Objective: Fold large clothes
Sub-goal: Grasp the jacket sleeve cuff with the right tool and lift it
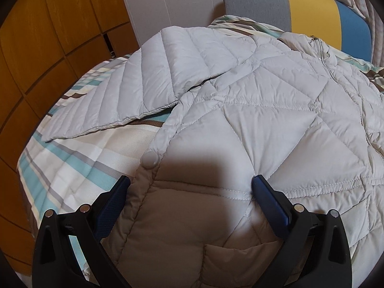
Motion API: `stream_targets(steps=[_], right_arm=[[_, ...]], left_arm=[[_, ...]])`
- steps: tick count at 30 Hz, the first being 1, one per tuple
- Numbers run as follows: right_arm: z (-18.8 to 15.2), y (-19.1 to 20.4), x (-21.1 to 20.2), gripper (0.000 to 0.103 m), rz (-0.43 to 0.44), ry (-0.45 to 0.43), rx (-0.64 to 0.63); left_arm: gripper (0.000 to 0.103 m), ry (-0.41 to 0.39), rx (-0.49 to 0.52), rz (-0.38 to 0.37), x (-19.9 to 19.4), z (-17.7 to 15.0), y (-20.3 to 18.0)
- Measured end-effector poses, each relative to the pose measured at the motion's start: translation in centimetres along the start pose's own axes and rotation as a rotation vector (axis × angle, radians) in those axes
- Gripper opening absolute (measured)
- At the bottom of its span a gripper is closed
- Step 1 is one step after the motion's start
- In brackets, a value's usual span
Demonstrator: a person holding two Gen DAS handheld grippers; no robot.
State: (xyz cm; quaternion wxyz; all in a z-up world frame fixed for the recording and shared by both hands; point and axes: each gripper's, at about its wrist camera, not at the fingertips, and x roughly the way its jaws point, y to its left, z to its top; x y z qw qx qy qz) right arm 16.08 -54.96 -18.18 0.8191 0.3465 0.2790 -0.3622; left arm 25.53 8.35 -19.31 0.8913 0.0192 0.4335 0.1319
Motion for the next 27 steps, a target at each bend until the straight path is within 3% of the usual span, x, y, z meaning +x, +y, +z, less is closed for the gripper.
stream_targets(steps=[3, 7, 16, 22, 27], right_arm=[[-0.4, 2.7, -1.7, 0.012, 0.013, -0.074, -0.140], [-2.0, 7.5, -3.5, 0.012, 0.039, -0.136, -0.357], [-8.8, 19.7, -7.6, 0.012, 0.209, -0.204, -0.767], [-16.2, 27.7, -9.3, 0.012, 0.338, -0.193, -1.070], [-22.2, 31.7, -10.0, 0.011, 0.376, -0.225, -1.262]], left_arm=[[0.100, -0.003, -0.029, -0.029, 0.2, -0.1, 0.7], [0.100, -0.018, -0.022, -0.011, 0.0, -0.3, 0.1], [0.100, -0.024, -0.033, -0.023, 0.0, -0.4, 0.2], [0.100, -0.024, -0.037, -0.028, 0.0, -0.5, 0.2], [0.100, -0.025, -0.039, -0.030, 0.1, -0.4, 0.3]])
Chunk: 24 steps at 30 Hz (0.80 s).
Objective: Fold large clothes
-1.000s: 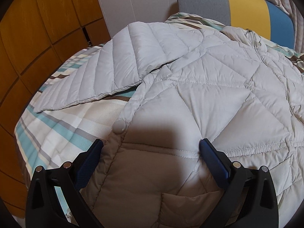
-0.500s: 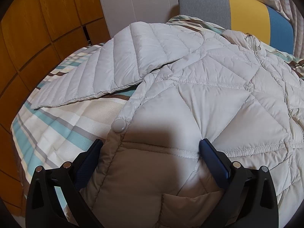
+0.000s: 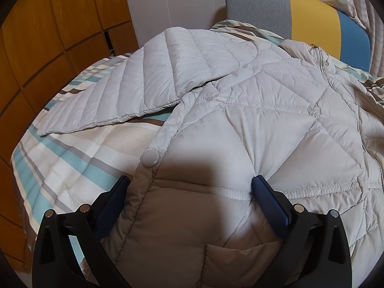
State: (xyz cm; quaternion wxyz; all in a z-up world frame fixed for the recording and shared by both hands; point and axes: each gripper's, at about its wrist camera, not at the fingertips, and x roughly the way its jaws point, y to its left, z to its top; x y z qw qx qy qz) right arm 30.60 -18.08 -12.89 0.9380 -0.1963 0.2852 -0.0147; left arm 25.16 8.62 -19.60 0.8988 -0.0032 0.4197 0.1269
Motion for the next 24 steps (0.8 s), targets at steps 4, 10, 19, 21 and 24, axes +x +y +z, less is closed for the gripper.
stream_targets(steps=[4, 10, 19, 21, 24], right_arm=[[0.1, 4.1, 0.5, 0.010, 0.058, 0.000, -0.034], [0.0, 8.4, 0.4, 0.008, 0.168, -0.026, -0.090], [0.1, 12.5, -0.7, 0.008, 0.412, -0.109, -0.179], [-0.2, 13.4, 0.2, 0.008, 0.444, -0.079, -0.186], [-0.1, 13.1, 0.9, 0.019, 0.468, -0.046, -0.176]], left_arm=[[0.100, 0.000, -0.002, -0.002, 0.0, 0.0, 0.1], [0.100, -0.002, 0.000, 0.002, -0.1, 0.0, 0.0], [0.100, -0.003, -0.001, 0.004, -0.1, 0.0, -0.2], [0.100, -0.003, 0.001, 0.006, -0.1, 0.0, -0.2], [0.100, 0.000, 0.010, 0.019, -0.1, 0.0, -0.4]])
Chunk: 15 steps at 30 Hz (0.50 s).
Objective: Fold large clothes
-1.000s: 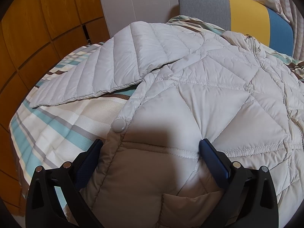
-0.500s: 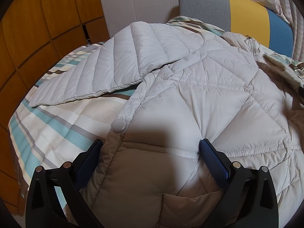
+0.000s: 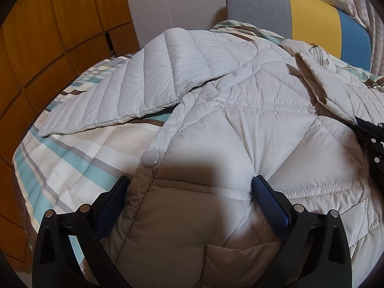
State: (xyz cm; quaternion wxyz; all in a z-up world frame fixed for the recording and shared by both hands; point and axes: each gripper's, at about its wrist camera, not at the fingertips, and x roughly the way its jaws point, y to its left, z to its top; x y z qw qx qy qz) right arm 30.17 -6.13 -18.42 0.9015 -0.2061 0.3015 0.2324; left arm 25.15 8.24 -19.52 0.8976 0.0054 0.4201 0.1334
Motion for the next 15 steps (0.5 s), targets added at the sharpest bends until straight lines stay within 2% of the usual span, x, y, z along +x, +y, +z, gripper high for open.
stream_targets(steps=[1, 2, 3, 6, 8, 11, 15], right_arm=[[0.1, -0.2, -0.1, 0.028, 0.011, 0.002, 0.006], [0.2, -0.5, -0.4, 0.045, 0.012, -0.007, 0.015], [0.1, -0.6, -1.1, 0.049, 0.007, -0.019, 0.023], [-0.4, -2.2, -3.6, 0.049, 0.017, -0.035, 0.092], [-1.1, -3.1, -5.5, 0.049, -0.004, -0.042, 0.143], [-2.3, -5.8, -7.6, 0.049, -0.074, -0.046, 0.243], [-4.5, -10.8, -10.0, 0.048, -0.197, -0.047, 0.431]], left_arm=[[0.100, 0.005, 0.011, 0.013, -0.1, 0.2, -0.2], [0.100, 0.010, 0.024, 0.024, -0.2, 0.3, -0.4], [0.100, 0.019, 0.042, 0.036, -0.5, 0.7, -0.6], [0.100, 0.017, 0.044, 0.018, -2.0, 1.8, -1.0], [0.100, -0.028, -0.001, -0.024, -3.8, 3.2, -1.5], [0.100, -0.086, -0.062, -0.098, -5.5, 5.6, -3.6], [0.100, -0.074, 0.009, -0.162, -4.0, 8.5, -9.4]])
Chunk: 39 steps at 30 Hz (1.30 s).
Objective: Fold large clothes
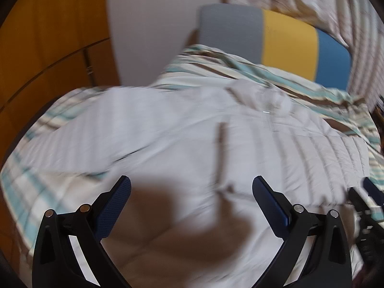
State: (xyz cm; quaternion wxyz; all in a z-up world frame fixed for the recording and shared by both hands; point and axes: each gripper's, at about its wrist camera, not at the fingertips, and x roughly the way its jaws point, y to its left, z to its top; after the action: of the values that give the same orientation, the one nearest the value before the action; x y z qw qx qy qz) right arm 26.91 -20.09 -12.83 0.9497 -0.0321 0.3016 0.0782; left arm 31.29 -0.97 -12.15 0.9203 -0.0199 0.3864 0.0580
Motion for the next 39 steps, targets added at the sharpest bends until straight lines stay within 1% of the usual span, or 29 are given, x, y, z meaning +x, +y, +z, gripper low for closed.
stream_targets(steps=[1, 3, 4, 5, 6, 7, 9, 11, 13, 16, 17, 19, 21, 22, 24, 25, 27, 30, 34, 35, 38, 39], right_arm=[[-0.1, -2.0, -0.4, 0.048, -0.055, -0.004, 0.052], [-0.2, -4.7, -0.7, 0.045, -0.118, 0.004, 0.118], [-0.5, -6.5, -0.7, 0.043, -0.153, 0.019, 0.168], [-0.6, -7.9, -0.8, 0.037, -0.172, 0.030, 0.204], [-0.7, -9.1, -0.7, 0.035, -0.186, 0.042, 0.239], [-0.8, -10.5, -0.4, 0.035, -0.190, 0.055, 0.280], [-0.3, -11.9, 0.0, 0.033, -0.188, 0.053, 0.308], [0.5, -12.5, 0.7, 0.033, -0.192, 0.036, 0.294], [1.6, -12.6, 2.1, 0.032, -0.190, 0.022, 0.270], [2.9, -12.6, 4.8, 0.031, -0.173, 0.024, 0.246], [3.3, -12.7, 6.0, 0.030, -0.162, 0.035, 0.249], [3.7, -12.8, 8.2, 0.029, -0.191, 0.055, 0.244], [3.9, -13.6, 10.4, 0.023, -0.210, 0.093, 0.270], [3.8, -14.2, 11.5, 0.023, -0.223, 0.125, 0.294], [3.0, -15.1, 13.1, 0.022, -0.217, 0.178, 0.329], [2.4, -15.4, 14.0, 0.022, -0.208, 0.210, 0.342], [1.8, -15.5, 14.8, 0.022, -0.200, 0.229, 0.341], [1.6, -15.4, 15.0, 0.022, -0.210, 0.226, 0.329], [1.3, -15.6, 14.4, 0.024, -0.203, 0.211, 0.338], [1.4, -15.5, 14.2, 0.026, -0.205, 0.206, 0.338], [2.1, -15.2, 11.8, 0.045, -0.215, 0.166, 0.357], [2.1, -15.0, 10.6, 0.045, -0.218, 0.144, 0.363]], left_arm=[[0.100, 0.007, 0.024, 0.004, 0.9, 0.3, -1.2], [0.100, 0.000, 0.079, 0.024, 2.6, 0.8, -3.2], [0.097, -0.004, 0.117, 0.052, 3.9, 1.0, -3.9], [0.089, 0.001, 0.135, 0.076, 4.8, 1.0, -4.1], [0.086, 0.011, 0.142, 0.090, 5.7, 1.0, -4.1], [0.085, 0.029, 0.131, 0.097, 6.8, 1.0, -3.6], [0.085, 0.037, 0.099, 0.105, 7.8, 0.8, -2.3], [0.085, 0.033, 0.061, 0.108, 8.4, 0.4, -1.0], [0.086, 0.049, 0.017, 0.075, 8.8, 0.3, 0.0], [0.090, 0.059, 0.022, 0.071, 9.1, -0.1, -0.1], [0.091, 0.061, 0.022, 0.070, 9.1, -0.2, -0.2], [0.092, 0.064, 0.009, 0.059, 9.3, -0.3, 0.0], [0.093, 0.068, -0.002, 0.048, 9.6, -0.2, 0.2], [0.093, 0.069, -0.003, 0.046, 9.7, -0.2, 0.0], [0.095, 0.074, 0.001, 0.046, 9.8, -0.2, -0.2], [0.096, 0.077, 0.008, 0.050, 10.0, -0.2, -0.4], [0.097, 0.078, 0.018, 0.058, 10.2, -0.1, -0.6], [0.098, 0.080, 0.020, 0.063, 10.3, -0.1, -0.6], [0.098, 0.081, 0.017, 0.060, 10.4, -0.1, -0.5], [0.098, 0.081, 0.016, 0.060, 10.3, -0.1, -0.5], [0.099, 0.083, 0.012, 0.058, 10.4, -0.1, -0.5], [0.099, 0.084, 0.011, 0.057, 10.5, -0.1, -0.5]])
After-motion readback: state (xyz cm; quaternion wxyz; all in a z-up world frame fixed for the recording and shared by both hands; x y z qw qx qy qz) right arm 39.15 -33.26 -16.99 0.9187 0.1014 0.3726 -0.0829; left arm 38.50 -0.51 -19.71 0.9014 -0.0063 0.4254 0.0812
